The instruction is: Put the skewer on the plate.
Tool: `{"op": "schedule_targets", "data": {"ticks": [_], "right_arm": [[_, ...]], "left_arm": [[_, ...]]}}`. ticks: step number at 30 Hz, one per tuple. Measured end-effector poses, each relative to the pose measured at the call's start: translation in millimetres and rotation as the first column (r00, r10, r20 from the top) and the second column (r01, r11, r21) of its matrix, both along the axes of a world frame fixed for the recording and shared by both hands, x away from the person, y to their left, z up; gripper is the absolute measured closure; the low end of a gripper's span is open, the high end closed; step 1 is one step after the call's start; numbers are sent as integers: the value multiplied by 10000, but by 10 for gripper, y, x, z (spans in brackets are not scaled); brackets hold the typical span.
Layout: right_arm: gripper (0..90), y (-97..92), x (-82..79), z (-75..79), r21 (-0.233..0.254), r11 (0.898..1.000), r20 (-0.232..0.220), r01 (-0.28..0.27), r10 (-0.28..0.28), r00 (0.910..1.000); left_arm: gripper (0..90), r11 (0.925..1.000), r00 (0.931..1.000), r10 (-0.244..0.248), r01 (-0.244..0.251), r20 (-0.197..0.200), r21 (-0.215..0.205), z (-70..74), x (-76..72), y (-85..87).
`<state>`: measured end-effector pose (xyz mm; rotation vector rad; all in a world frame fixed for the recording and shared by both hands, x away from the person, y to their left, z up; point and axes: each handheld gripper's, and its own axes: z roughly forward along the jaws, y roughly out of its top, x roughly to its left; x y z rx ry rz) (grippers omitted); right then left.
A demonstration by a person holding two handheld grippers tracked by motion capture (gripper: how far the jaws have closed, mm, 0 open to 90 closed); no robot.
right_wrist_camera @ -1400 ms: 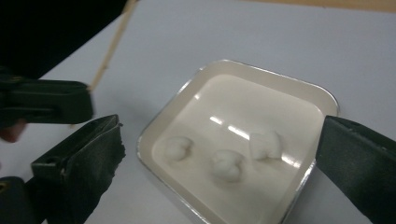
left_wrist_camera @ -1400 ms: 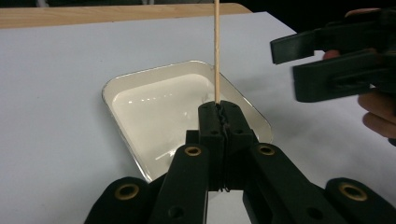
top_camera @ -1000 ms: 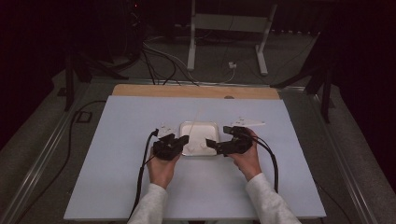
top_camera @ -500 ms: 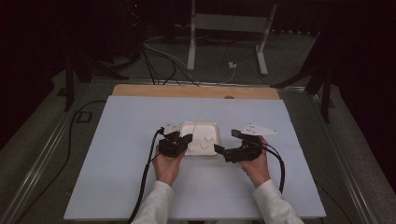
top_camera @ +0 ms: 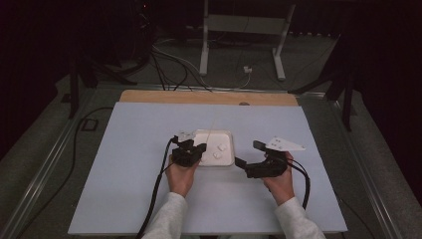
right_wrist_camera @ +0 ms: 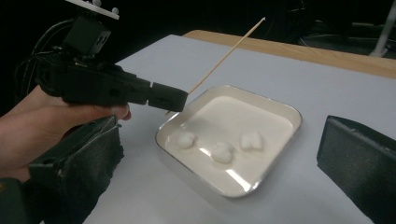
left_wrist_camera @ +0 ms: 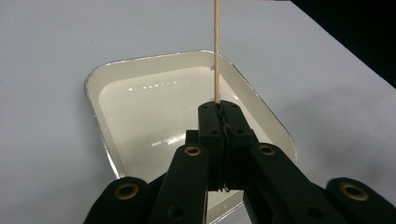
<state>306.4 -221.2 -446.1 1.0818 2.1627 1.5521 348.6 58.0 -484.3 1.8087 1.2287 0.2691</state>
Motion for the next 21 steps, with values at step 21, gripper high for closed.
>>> {"op": "schedule_targets", "data": {"ticks": [21], "right_arm": [[1, -348, -202, -106, 184, 9985, -197, 508, -505, 9985]], "left_arm": [[897, 9988, 9971, 355, -331, -676, 366, -190, 69, -216]]}}
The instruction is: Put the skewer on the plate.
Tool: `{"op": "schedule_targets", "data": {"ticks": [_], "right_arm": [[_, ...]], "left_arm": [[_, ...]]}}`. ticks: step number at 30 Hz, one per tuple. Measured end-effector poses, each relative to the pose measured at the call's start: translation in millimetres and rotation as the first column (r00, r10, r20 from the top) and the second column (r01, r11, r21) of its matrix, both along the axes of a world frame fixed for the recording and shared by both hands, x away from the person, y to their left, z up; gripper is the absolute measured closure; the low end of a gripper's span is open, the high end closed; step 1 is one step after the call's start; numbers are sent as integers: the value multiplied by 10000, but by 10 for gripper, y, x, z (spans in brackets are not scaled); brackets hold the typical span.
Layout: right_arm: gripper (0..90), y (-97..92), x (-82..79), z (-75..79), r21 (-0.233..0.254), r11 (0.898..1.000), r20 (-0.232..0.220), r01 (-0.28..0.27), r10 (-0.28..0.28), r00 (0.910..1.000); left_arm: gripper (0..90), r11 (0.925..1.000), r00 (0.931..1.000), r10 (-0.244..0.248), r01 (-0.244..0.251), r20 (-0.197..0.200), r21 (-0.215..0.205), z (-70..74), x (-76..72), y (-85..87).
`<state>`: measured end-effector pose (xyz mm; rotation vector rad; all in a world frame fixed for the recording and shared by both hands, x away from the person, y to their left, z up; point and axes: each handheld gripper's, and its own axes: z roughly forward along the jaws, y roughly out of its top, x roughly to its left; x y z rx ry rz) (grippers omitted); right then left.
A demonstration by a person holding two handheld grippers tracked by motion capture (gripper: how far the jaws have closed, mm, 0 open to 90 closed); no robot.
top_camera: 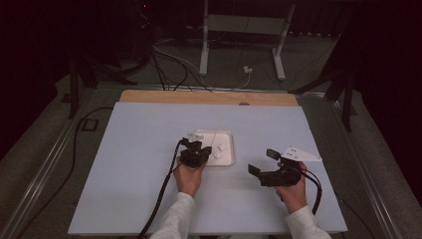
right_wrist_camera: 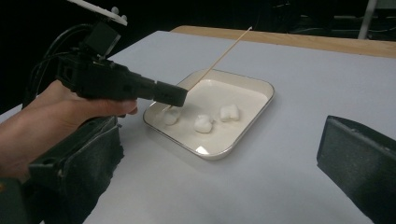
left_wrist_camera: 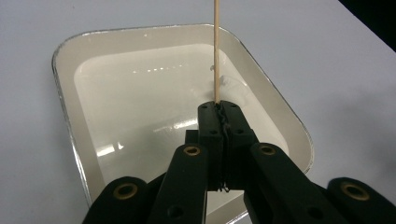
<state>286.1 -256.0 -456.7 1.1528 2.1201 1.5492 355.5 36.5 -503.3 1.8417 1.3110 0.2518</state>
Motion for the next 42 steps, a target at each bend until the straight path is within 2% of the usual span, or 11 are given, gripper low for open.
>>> {"op": "schedule_targets", "data": {"ticks": [11, 17, 20, 22, 30, 32, 37, 40, 42], "right_arm": [[1, -5, -10, 12, 55, 10000, 30, 6, -6, 10000], [1, -5, -11, 12, 55, 10000, 45, -3, 3, 10000], [1, -9, -9, 12, 53, 10000, 38, -4, 4, 10000], [1, -10, -9, 12, 46, 10000, 41, 0, 0, 10000], [1, -12, -10, 13, 45, 10000, 64, -11, 10, 10000], [1, -15, -12, 14, 35, 10000, 82, -9, 8, 10000], [1, -27, -22, 19, -6, 10000, 175, -16, 16, 9998], [1, -37, -33, 26, -12, 10000, 259, 5, -5, 9997], [1, -48, -44, 32, -9, 10000, 327, 17, -17, 9995]], "left_arm": [[891, 9999, 9989, 99, -96, -461, 65, -88, -54, 9], [887, 9998, 9983, 132, -125, -568, 141, -109, -57, -3], [828, 9997, 9977, 99, -83, -668, 237, -121, -54, -4], [751, 9999, 9979, 59, -51, -644, 117, -124, -58, -2], [485, 9967, 9997, -210, 201, -110, -783, -30, -78, 72], [418, 9959, 9997, -250, 246, -31, -875, 0, -82, 116], [265, 9959, 9976, -308, 359, 618, -827, 121, -137, 253], [183, 9942, 9935, -440, 538, 1049, -931, 223, -191, 368], [162, 9932, 9887, -467, 612, 1425, -993, 302, -245, 461]]}}
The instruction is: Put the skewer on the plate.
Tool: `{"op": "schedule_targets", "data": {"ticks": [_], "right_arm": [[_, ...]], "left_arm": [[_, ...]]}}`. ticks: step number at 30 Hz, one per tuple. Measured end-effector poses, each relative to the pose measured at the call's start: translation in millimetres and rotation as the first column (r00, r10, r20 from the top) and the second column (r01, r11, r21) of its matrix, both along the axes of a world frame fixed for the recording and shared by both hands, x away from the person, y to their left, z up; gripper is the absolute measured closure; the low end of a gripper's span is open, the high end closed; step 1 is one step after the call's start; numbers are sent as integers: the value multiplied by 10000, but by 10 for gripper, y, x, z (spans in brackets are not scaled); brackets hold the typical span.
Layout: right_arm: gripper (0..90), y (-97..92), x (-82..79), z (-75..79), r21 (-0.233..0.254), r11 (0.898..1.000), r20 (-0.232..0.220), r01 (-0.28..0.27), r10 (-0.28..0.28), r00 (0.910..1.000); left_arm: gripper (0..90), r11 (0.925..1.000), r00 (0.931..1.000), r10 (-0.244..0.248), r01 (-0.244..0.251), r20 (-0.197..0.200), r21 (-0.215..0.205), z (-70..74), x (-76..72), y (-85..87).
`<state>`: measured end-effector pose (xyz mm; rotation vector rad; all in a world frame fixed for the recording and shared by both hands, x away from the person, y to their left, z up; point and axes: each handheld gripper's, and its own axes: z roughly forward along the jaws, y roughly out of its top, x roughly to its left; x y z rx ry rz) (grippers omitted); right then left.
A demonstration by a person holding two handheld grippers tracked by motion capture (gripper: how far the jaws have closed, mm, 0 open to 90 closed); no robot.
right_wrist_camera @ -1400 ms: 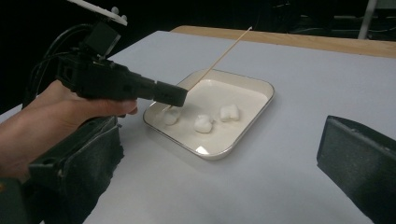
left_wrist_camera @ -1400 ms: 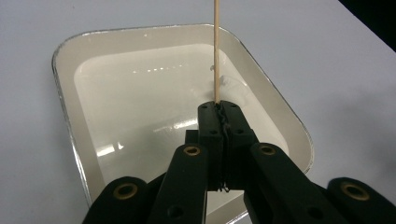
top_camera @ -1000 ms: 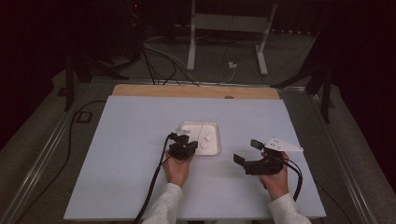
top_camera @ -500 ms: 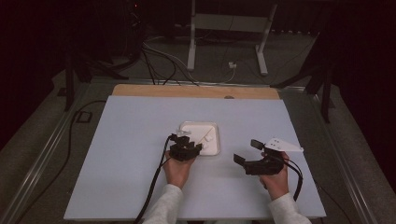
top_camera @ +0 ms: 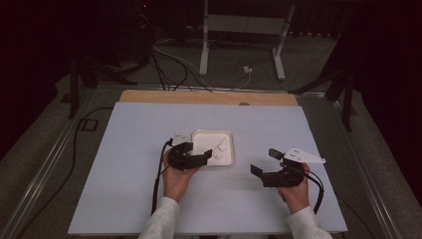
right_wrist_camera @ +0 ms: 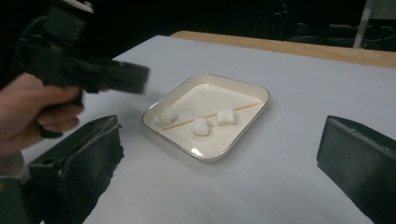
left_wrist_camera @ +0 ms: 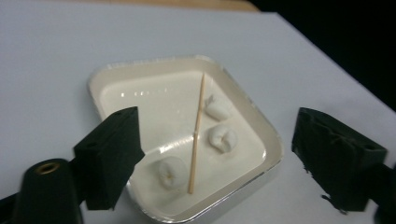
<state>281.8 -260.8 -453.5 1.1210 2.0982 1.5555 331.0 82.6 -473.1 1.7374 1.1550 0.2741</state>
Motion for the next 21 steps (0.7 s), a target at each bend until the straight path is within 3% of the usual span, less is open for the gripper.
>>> {"op": "schedule_targets", "data": {"ticks": [3, 7, 13, 21], "right_arm": [[1, -29, -16, 8, 21, 9999, 125, 108, -108, 9999], [1, -100, -39, 8, 121, 9997, 169, 222, -225, 9996], [1, -245, -84, -15, 255, 9984, 244, 501, -507, 9984], [1, -420, -146, -65, 276, 9958, 386, 872, -882, 9954]], "left_arm": [[92, 10000, 9984, -91, 89, 561, 32, 119, -90, 153], [17, 9996, 9905, -137, 102, 1370, 260, 253, -236, 383], [7, 9984, 9664, 3, -146, 2571, 537, 371, -481, 760], [6, 9950, 9411, 539, -790, 3339, 618, 383, -756, 1205]]}}
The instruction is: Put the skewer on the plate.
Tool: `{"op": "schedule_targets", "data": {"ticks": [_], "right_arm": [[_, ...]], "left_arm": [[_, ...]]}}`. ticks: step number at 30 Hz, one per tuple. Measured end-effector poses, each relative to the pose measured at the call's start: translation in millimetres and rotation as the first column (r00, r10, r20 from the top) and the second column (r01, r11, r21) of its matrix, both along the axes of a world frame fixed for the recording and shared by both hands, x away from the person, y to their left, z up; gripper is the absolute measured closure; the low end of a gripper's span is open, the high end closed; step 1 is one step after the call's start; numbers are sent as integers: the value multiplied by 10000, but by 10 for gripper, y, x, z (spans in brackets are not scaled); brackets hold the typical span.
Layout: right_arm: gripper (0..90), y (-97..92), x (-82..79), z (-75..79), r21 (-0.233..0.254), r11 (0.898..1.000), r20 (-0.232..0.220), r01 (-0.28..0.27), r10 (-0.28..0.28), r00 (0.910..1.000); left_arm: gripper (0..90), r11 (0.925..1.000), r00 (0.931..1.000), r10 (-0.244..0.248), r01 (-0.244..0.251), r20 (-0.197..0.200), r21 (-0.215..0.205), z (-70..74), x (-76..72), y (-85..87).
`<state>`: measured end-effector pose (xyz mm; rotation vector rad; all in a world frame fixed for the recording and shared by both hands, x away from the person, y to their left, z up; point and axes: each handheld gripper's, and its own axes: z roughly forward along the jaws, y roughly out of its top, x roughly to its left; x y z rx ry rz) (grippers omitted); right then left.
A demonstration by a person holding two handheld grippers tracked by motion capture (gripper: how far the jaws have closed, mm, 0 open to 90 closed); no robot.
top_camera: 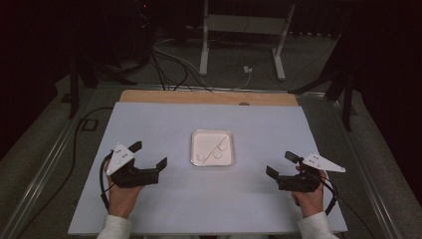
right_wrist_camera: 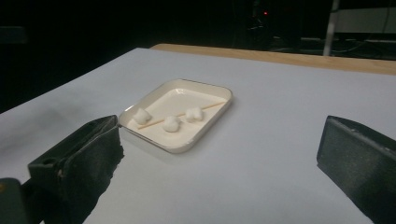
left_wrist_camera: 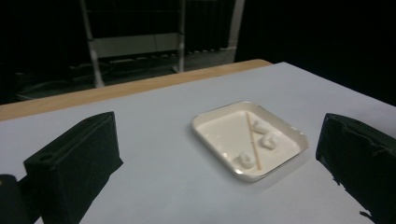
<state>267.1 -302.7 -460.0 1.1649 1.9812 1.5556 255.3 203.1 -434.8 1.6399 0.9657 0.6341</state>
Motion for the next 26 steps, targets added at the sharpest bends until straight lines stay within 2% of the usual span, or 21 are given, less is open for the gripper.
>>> {"op": "schedule_targets", "data": {"ticks": [5, 8, 13, 17, 26], "right_arm": [[1, -81, -39, -38, -96, 9995, 82, 284, -284, 9996], [1, -135, -59, -45, -9, 9990, 132, 444, -444, 9989], [1, -200, -79, -68, 17, 9974, 250, 724, -724, 9971], [1, -239, -82, -120, -75, 9958, 147, 911, -910, 9957], [1, -289, -104, -149, -244, 9928, 239, 1171, -1165, 9929]], "left_arm": [[5, 9993, 9987, 359, -361, 369, 47, -50, -117, 174], [6, 9983, 9973, 575, -571, 457, -94, -124, -165, 258], [6, 9956, 9949, 933, -931, 393, -68, -186, -216, 366], [6, 9929, 9924, 1173, -1165, 368, -238, -195, -236, 445], [6, 9914, 9912, 1300, -1296, 234, -154, -211, -223, 456]]}}
